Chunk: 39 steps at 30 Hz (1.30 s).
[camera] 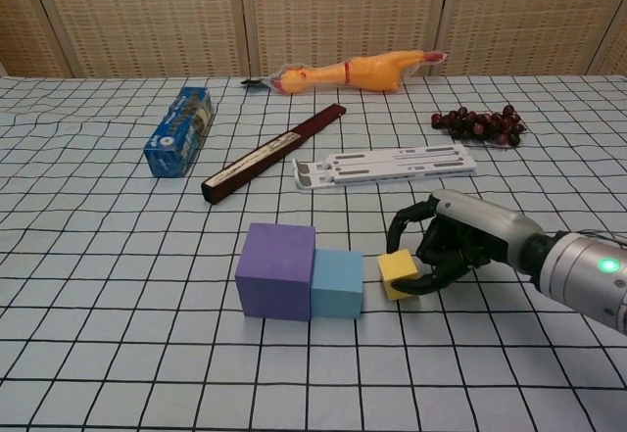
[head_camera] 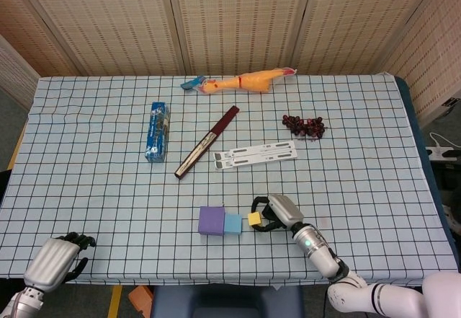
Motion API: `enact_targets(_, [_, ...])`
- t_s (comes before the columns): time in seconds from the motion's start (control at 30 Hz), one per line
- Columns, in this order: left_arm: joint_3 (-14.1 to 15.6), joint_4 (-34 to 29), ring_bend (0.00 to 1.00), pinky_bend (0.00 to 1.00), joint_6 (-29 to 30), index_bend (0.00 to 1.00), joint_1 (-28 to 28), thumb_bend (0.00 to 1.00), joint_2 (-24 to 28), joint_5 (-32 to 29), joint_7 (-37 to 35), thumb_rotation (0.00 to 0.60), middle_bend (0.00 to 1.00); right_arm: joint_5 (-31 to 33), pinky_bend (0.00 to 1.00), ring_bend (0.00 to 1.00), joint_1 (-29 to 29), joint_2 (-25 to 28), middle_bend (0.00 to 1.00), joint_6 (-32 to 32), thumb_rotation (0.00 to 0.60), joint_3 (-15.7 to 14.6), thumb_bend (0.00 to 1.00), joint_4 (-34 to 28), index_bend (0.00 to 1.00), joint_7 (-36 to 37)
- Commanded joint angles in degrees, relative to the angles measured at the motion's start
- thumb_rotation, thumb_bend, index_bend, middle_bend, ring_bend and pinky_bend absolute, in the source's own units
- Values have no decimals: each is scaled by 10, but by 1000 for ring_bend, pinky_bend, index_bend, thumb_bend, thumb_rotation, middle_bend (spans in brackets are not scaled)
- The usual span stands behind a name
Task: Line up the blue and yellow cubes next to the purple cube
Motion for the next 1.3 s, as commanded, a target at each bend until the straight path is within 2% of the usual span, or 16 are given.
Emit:
enact_targets(0.03, [0, 0, 370, 605, 0, 411, 0, 440, 0, -1, 0, 600, 452, -3, 1000, 930, 0, -1, 1000, 0, 600, -1, 181, 0, 551, 3])
enact_targets(0.33, [2, -7, 370, 604, -6, 413, 0, 440, 5, -5, 8, 600, 456, -7, 1000, 930, 0, 0, 1000, -7, 600, -7, 182, 2, 522, 2])
enact_targets(0.53, [2, -9, 370, 604, -7, 413, 0, 440, 6, -6, 12, 600, 457, -9, 1000, 930, 1, 5, 1000, -7, 600, -10, 168, -2, 445, -10])
enact_targets(0.83, [2, -10, 370, 604, -8, 413, 0, 441, 6, -8, 14, 600, 458, -6, 1000, 926, 6, 38, 1000, -19, 600, -13, 65, -37, 279, -38])
enact_targets(0.93, [2, -11, 371, 604, -8, 414, 0, 441, 6, -8, 15, 600, 459, -3, 1000, 925, 9, 58, 1000, -18, 600, -10, 52, -63, 272, -60])
enact_targets(1.1, [2, -12, 371, 604, -9, 413, 0, 441, 6, -9, 17, 600, 459, 34, 1000, 925, 13, 88, 1000, -3, 600, 1, 53, -104, 323, -159])
enact_targets(1.17, [3, -13, 370, 604, -10, 413, 0, 441, 6, -9, 18, 600, 460, 66, 1000, 925, 15, 92, 1000, 1, 600, 5, 108, -117, 360, -206])
enact_targets(1.27, [3, -13, 370, 604, -10, 413, 0, 441, 6, -9, 19, 600, 460, 88, 1000, 925, 17, 94, 1000, 1, 600, 7, 222, -126, 390, -232])
enact_targets(1.3, [3, -13, 370, 604, -10, 413, 0, 441, 5, -10, 19, 600, 460, 100, 1000, 925, 19, 95, 1000, 1, 600, 8, 300, -130, 410, -244])
